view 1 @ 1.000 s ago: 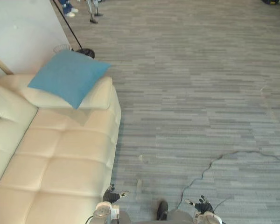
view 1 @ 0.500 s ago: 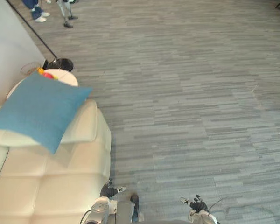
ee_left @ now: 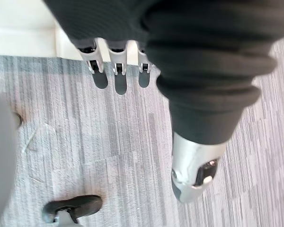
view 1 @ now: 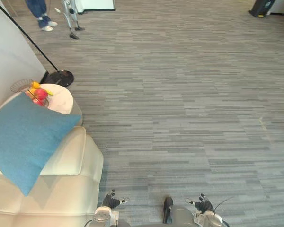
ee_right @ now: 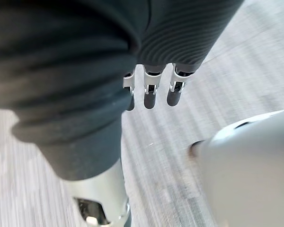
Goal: Pick up cushions and gather them together orderly.
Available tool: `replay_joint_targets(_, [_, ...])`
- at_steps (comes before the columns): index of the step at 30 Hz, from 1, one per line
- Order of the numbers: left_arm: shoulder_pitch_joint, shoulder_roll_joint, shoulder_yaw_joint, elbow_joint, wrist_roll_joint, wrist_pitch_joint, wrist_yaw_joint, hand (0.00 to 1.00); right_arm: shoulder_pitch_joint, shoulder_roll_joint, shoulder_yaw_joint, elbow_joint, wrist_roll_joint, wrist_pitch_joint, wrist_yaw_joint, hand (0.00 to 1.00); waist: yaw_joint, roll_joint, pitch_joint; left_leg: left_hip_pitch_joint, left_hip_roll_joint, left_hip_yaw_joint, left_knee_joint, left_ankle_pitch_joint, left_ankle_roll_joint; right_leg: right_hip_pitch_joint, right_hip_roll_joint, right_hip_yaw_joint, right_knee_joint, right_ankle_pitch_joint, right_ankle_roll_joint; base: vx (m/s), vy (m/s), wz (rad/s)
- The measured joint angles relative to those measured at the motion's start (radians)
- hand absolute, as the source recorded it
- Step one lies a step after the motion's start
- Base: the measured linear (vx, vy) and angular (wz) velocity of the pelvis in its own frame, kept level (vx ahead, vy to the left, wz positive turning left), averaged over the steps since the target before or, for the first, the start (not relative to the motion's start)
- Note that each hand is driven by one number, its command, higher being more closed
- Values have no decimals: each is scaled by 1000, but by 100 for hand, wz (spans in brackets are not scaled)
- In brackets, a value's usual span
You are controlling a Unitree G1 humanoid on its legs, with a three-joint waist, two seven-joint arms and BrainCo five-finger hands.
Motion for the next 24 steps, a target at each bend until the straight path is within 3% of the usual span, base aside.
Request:
replay_joint_targets(1, [-4, 5, 1, -7, -4, -3, 0, 0, 7, 1, 1, 4, 1, 1, -1, 0, 6, -3, 9, -69, 21, 32, 142, 7, 8, 79, -3, -32, -50, -11, -11, 291, -161, 70])
replay_joint_targets(2, [-3, 10, 0, -17, -7, -6, 0, 0, 13, 3, 1, 13, 4, 1, -3, 0, 8, -10, 12, -106, 35, 76, 176, -27, 43, 139, -7, -65, -87, -17, -18, 272, -153, 73])
replay_joint_targets(3, [-3, 11, -1, -20, -9, -11, 0, 0, 15, 4, 0, 13, 9, 0, -5, 0, 8, -13, 14, -129, 38, 109, 173, -43, 57, 172, -10, -86, -110, -20, -15, 227, -132, 61])
replay_joint_targets(6, [-5, 13, -5, -40, -11, -16, -1, 0, 13, 4, 1, 11, 17, 0, -10, 0, 7, -26, 19, -188, 5, 244, -92, -40, 86, 251, -27, -159, -185, -30, 8, 232, -50, 64])
replay_joint_targets(7, [-8, 13, -12, -41, -9, -17, -1, 0, 17, 5, 1, 10, 17, 0, -11, 0, 6, -26, 19, -192, -15, 299, -275, 23, 103, 274, -27, -200, -209, -37, 23, 251, 23, 73])
replay_joint_targets(9, [-16, 13, -16, -36, -8, -15, -1, 0, 26, 6, 2, 7, 17, 0, -13, 0, 5, -25, 18, -192, -32, 381, -432, 119, 130, 298, -24, -246, -215, -54, 48, 324, 80, 75])
replay_joint_targets(10, [-18, 15, -23, -37, -7, -13, -1, 0, 26, 6, 3, 7, 17, 0, -15, 0, 7, -27, 19, -191, -35, 416, -468, 215, 186, 312, -22, -258, -212, -68, 69, 389, 109, 67])
replay_joint_targets(13, [-26, 40, -23, -36, -5, -12, -7, 0, 15, 23, 5, 6, 17, 0, -14, 0, 8, -80, 4, -190, -112, 392, -461, 155, 216, 317, -84, -281, -174, -84, 116, 387, 105, 47])
replay_joint_targets(15, [-24, 40, -24, -28, -6, -10, -14, 0, 17, 27, 5, 6, 15, 0, -12, 0, 7, -76, 1, -158, -132, 361, -441, 117, 225, 297, -131, -273, -10, -99, 141, 374, 152, 53])
replay_joint_targets(18, [-21, 54, -53, -15, -10, -2, -23, 0, 24, 45, 2, -5, 12, 0, -6, 0, 1, -75, 1, -63, -154, 278, -446, 72, 239, 201, -189, -194, 389, -99, 161, 370, 115, 72])
replay_joint_targets(20, [-6, 57, -51, -16, -12, 3, -23, 0, 22, 44, 6, -11, 12, -1, -5, 0, 3, -67, 0, 11, -155, 233, -484, 63, 240, 152, -158, -127, 478, -160, 149, 334, 32, 73])
replay_joint_targets(21, [-2, 56, -51, -15, -12, 4, -22, 0, 21, 41, 18, -14, 13, -2, -3, 0, -1, -60, 0, 45, -153, 195, -511, 63, 240, 109, -126, -92, 473, -194, 126, 295, -13, 72])
replay_joint_targets(23, [-5, 48, -47, -16, -13, 4, -22, 0, 20, 37, 24, -30, 15, -9, 10, 0, -5, -52, 4, 67, -140, 126, -520, 53, 233, 24, -61, -16, 370, -217, 97, 299, -79, 103])
replay_joint_targets(24, [-7, 44, -40, -16, -17, 4, -22, 0, 23, 36, 24, -39, 16, -10, 12, 0, -5, -52, 5, 74, -133, 88, -518, 43, 226, -20, -27, 49, 291, -210, 100, 222, -118, 106])
